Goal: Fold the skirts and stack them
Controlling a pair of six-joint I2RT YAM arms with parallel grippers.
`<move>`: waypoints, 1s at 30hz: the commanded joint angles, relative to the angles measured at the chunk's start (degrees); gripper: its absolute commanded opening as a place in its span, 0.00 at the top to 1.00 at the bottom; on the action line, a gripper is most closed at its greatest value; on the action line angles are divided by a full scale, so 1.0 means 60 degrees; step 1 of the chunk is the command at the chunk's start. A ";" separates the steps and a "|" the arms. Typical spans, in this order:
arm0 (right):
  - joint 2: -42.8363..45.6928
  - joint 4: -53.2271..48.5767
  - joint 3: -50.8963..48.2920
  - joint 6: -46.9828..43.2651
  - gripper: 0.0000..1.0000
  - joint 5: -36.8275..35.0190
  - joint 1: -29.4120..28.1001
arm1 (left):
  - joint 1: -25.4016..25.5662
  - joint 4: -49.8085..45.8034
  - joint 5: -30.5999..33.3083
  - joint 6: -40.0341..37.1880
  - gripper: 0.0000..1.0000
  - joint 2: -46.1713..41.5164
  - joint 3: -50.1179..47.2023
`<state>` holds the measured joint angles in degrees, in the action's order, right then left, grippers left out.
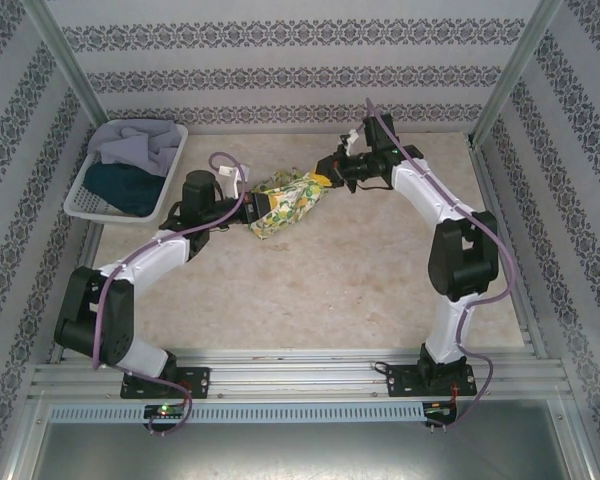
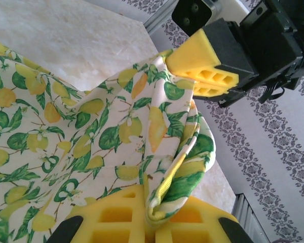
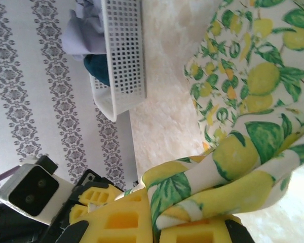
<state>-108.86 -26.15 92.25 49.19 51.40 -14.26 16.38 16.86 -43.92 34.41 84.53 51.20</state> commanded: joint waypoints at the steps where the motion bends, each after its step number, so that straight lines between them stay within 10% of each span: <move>1: 0.1205 0.0007 -0.1378 -0.0328 1.00 -0.1185 0.0451 | 0.0308 -0.0747 -0.0173 0.0269 1.00 -0.0849 -0.0542; 12: 0.3864 -0.0324 -0.4026 -0.0532 0.99 -0.1744 0.0784 | 0.1126 -0.1298 0.0132 0.0636 0.99 -0.2127 -0.1072; 30: -0.1812 -0.0299 0.1414 -0.0801 0.97 -0.1352 -0.0044 | -0.0486 -0.0707 -0.0102 -0.0353 0.98 0.1314 -0.0216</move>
<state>-117.67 -29.58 95.13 45.89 47.90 -15.90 15.62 13.08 -43.29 34.20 91.02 49.76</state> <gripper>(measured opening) 0.065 0.091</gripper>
